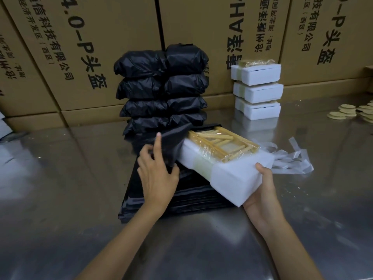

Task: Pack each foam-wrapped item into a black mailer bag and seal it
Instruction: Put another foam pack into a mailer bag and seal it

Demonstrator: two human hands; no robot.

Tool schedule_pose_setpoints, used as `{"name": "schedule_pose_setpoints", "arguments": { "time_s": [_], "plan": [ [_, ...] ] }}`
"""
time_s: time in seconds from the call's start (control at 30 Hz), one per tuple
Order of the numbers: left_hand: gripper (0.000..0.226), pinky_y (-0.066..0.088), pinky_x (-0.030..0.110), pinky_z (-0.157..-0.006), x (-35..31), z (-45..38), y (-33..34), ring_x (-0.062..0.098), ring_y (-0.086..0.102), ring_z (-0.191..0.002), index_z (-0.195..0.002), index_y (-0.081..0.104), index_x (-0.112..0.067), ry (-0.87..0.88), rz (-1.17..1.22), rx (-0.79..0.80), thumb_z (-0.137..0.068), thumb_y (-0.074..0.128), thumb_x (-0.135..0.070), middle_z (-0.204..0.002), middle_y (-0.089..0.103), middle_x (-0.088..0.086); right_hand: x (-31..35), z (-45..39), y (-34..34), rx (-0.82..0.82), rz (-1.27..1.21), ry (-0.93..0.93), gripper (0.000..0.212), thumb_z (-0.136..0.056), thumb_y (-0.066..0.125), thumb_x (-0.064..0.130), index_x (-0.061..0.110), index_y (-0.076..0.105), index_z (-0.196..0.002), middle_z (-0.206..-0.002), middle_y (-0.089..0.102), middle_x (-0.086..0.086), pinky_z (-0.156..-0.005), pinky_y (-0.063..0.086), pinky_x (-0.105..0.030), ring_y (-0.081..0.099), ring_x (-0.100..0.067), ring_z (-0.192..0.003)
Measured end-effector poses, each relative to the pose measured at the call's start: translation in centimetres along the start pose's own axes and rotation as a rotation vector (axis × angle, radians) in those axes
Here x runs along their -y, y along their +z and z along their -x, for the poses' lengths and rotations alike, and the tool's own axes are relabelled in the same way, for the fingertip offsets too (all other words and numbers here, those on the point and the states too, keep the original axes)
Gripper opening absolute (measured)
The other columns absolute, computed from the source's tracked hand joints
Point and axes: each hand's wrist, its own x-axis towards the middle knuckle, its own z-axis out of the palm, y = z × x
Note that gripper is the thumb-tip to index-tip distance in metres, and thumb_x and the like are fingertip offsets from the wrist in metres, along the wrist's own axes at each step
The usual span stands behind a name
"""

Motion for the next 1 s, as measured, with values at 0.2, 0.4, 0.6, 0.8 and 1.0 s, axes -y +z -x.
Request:
{"name": "schedule_pose_setpoints", "arguments": {
  "time_s": [0.2, 0.4, 0.6, 0.8, 1.0],
  "plan": [
    [0.070, 0.051, 0.040, -0.081, 1.0, 0.9, 0.4, 0.009, 0.057, -0.055, -0.155, 0.023, -0.024, -0.204, 0.206, 0.206, -0.096, 0.061, -0.017, -0.057, 0.056, -0.008, 0.2, 0.0, 0.0, 0.030, -0.016, -0.002, 0.050, -0.097, 0.053, 0.047, 0.025, 0.054, -0.142, -0.136, 0.065, -0.002, -0.113, 0.040, -0.049, 0.061, -0.024, -0.127],
    [0.080, 0.048, 0.019, -0.049, -1.3, 2.2, 0.2, 0.009, 0.064, -0.056, -0.153, 0.016, -0.038, -0.273, 0.423, 0.467, -0.092, 0.065, -0.018, -0.062, 0.065, 0.003, 0.0, 0.0, 0.3, 0.076, 0.073, -0.029, 0.054, -0.093, 0.057, 0.044, 0.025, 0.051, -0.144, -0.136, 0.065, -0.002, -0.111, 0.042, -0.049, 0.061, -0.022, -0.126],
    [0.062, 0.050, 0.034, -0.064, -2.5, 1.7, -0.5, 0.015, 0.065, -0.070, -0.139, 0.029, -0.037, -0.306, 0.212, 0.416, -0.086, 0.060, -0.030, -0.067, 0.064, -0.007, -0.7, -0.4, 0.2, 0.086, 0.160, -0.052, 0.064, -0.087, 0.072, 0.040, 0.032, 0.047, -0.145, -0.136, 0.065, 0.001, -0.096, 0.053, -0.044, 0.062, -0.020, -0.125],
    [0.049, 0.046, 0.036, -0.067, -1.1, -1.6, -1.6, 0.019, 0.058, -0.100, -0.130, 0.040, -0.029, -0.148, 0.045, 0.209, -0.087, 0.065, -0.032, -0.109, 0.056, -0.003, -1.1, -0.4, 0.3, 0.059, 0.180, -0.051, 0.075, -0.072, 0.077, 0.045, 0.036, 0.050, -0.141, -0.130, 0.069, 0.003, -0.089, 0.056, -0.042, 0.067, -0.019, -0.119],
    [0.025, 0.045, 0.035, -0.068, -1.2, -5.2, -1.2, 0.023, 0.059, -0.100, -0.119, 0.056, -0.025, -0.123, -0.055, 0.199, -0.096, 0.055, -0.033, -0.111, 0.060, -0.003, -1.1, -0.2, 0.2, 0.055, 0.175, -0.050, 0.065, -0.082, 0.072, 0.039, 0.036, 0.049, -0.142, -0.129, 0.069, 0.005, -0.086, 0.058, -0.038, 0.067, -0.017, -0.118]
  ]
}}
